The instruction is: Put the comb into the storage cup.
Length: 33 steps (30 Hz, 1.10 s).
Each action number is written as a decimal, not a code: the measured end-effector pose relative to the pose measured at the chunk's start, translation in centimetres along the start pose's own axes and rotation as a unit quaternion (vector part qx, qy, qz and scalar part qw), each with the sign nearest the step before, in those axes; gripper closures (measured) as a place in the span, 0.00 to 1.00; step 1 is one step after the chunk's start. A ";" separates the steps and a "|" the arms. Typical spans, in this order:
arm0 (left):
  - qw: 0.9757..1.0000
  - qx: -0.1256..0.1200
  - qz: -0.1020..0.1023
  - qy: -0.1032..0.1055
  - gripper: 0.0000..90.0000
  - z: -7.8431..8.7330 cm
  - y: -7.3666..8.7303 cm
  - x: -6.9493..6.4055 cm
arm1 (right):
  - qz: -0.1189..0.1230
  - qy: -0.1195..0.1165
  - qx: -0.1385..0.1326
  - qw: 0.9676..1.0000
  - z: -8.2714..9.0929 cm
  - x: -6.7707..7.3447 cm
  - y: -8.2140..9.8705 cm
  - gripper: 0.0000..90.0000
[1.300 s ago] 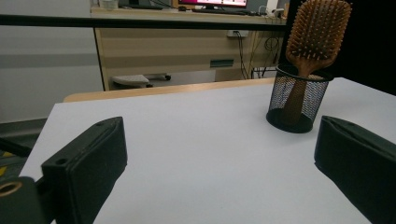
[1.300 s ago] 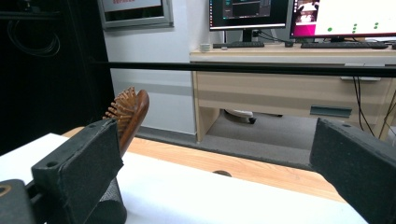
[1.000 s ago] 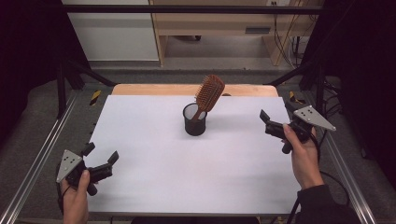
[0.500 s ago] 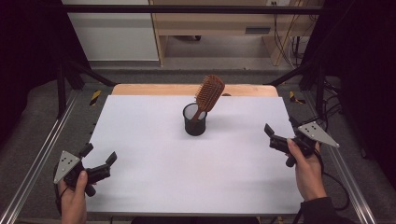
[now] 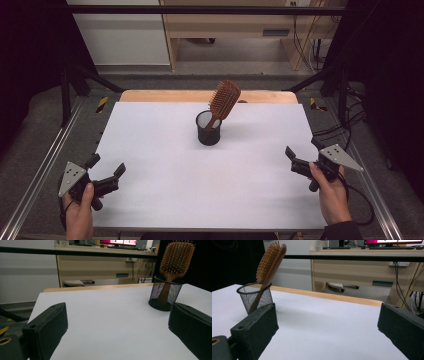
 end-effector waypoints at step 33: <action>1.000 0.004 -0.011 0.008 0.02 -0.1 0.2 -0.3 | 0.004 -0.013 0.017 1.000 2.0 0.5 3.7 0.02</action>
Point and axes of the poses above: each handheld gripper's, and its own axes: z roughly backward along the jaws, y roughly out of its underside, x roughly to its left, the point moved 9 cm from there along -z, roughly forward along the jaws, and after that the axes turned 2 degrees about -x, right-handed, at the moved point
